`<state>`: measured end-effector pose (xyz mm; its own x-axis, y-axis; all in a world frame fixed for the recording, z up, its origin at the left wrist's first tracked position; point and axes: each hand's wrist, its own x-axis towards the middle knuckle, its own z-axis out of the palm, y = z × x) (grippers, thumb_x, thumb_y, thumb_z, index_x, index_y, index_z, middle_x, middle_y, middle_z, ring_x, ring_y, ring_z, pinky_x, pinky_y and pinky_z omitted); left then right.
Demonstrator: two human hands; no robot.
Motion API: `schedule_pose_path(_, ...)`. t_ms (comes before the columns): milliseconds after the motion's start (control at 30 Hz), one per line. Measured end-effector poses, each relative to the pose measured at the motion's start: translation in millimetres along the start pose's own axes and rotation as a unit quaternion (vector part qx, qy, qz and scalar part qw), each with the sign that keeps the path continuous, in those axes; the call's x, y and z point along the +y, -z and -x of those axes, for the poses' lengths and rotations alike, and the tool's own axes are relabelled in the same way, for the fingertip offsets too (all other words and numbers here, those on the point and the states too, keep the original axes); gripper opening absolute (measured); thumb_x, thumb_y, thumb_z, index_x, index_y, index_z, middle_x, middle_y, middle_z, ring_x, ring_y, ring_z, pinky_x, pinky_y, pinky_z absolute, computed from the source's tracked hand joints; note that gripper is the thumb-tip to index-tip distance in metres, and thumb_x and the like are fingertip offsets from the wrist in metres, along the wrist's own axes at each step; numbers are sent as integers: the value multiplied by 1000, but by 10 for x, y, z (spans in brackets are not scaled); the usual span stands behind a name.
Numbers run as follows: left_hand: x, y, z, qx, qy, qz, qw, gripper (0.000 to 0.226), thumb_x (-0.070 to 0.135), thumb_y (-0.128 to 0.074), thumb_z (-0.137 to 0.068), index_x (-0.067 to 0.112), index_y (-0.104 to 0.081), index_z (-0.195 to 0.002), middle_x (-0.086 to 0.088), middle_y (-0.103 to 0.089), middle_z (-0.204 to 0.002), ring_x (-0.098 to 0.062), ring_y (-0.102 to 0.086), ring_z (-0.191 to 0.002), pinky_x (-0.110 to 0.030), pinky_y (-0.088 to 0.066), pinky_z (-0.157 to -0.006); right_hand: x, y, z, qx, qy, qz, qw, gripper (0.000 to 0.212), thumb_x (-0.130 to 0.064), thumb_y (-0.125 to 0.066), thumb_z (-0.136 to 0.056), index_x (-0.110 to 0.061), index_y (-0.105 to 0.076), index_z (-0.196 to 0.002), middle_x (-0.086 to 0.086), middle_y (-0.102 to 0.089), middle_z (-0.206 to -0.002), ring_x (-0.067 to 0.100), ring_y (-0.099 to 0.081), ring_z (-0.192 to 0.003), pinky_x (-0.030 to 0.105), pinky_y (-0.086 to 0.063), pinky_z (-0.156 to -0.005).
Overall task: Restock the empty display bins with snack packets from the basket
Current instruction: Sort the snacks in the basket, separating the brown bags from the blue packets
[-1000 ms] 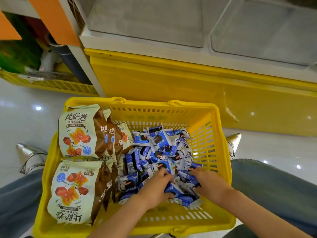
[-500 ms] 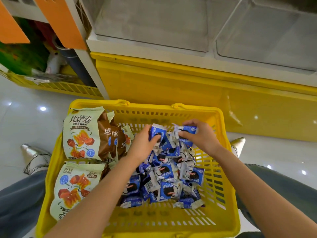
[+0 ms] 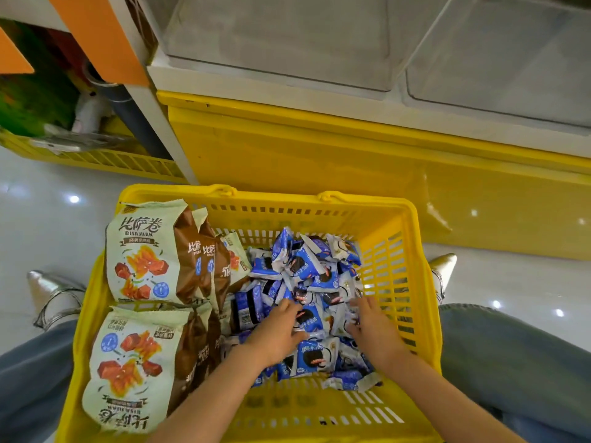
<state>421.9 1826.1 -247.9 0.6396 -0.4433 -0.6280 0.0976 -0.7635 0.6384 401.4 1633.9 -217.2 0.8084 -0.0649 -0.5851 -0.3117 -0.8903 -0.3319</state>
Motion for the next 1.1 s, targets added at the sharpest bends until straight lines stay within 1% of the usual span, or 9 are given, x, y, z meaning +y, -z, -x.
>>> schedule_pose_path(200, -44, -123, 3, 7, 58, -1, 998, 52, 41, -58, -89, 21, -36, -132, -3, -44, -129, -19, -48, -114, -29, -42, -90, -11, -73, 29, -50, -17, 111, 992, 42, -26, -58, -91, -17, -43, -130, 5, -46, -131, 20, -46, -119, 29, -44, -96)
schedule_pose_path(367, 6, -69, 38, 27, 43, 41, 998, 35, 35, -50, -94, 17, -39, -123, -3, -49, -119, -14, -52, -90, -30, -43, -76, -17, 86, -66, -68, 14, 16, 997, 21, -20, -64, -87, -14, -57, -107, 4, -59, -112, 15, -55, -95, 23, -47, -79)
schedule_pose_path(433, 34, 11, 78, 70, 28, 89, 993, 27, 32, -42, -98, 18, -39, -120, 1, -53, -105, -11, -53, -80, -30, -45, -72, -27, 225, -103, -49, 26, -58, 997, 17, -23, -68, -85, -18, -59, -98, -2, -62, -100, 9, -53, -87, 13, -42, -69)
schedule_pose_path(533, 112, 213, 114, 182, 3, 129, 975, 23, 34, -39, -98, 23, -39, -119, 10, -52, -88, 0, -51, -70, -17, -38, -55, -136, 457, -185, 26, 38, -151, 987, 17, -28, -71, -82, -30, -54, -83, -16, -56, -84, 2, -53, -78, 6, -38, -58)
schedule_pose_path(667, 232, 549, -18, 278, -15, 121, 953, 25, 33, -38, -98, 18, -37, -118, 6, -55, -74, -9, -52, -55, -19, -34, -42, -284, 702, -436, 130, 43, -206, 969, 17, -33, -70, -82, -24, -55, -86, -14, -56, -82, 0, -53, -74, 6, -39, -53)
schedule_pose_path(767, 269, 756, -131, 287, 14, 130, 949, 30, 28, -40, -98, 13, -36, -124, -2, -55, -83, -10, -47, -58, -22, -35, -47, -338, 731, -616, 119, 6, -197, 973, 20, -26, -67, -86, -13, -60, -98, -2, -60, -92, 16, -59, -89, 12, -40, -62)
schedule_pose_path(900, 278, 820, -95, 318, 45, 114, 940, 50, 22, -48, -96, 11, -26, -139, -6, -39, -130, -14, -52, -96, -25, -44, -76, -313, 626, -546, 108, 18, -94, 990, 44, -18, -62, -89, -11, -46, -130, 7, -45, -133, 22, -41, -126, 27, -33, -101)
schedule_pose_path(1000, 218, 594, 58, 350, 18, 16, 936, 45, 18, -52, -93, 17, -31, -134, -1, -32, -130, -10, -55, -88, -16, -42, -64, -213, 411, -284, 103, 70, -101, 987, 37, -23, -61, -90, -25, -48, -125, -6, -50, -123, 5, -47, -111, 20, -38, -98)
schedule_pose_path(1100, 102, 258, 169, 221, -4, 16, 975, 32, 23, -50, -95, 22, -37, -124, 6, -40, -122, -10, -53, -99, -17, -42, -79, -71, 105, -42, -69, 64, -107, 990, 41, -30, -63, -89, -29, -46, -126, -9, -54, -121, 5, -53, -110, 9, -43, -83)
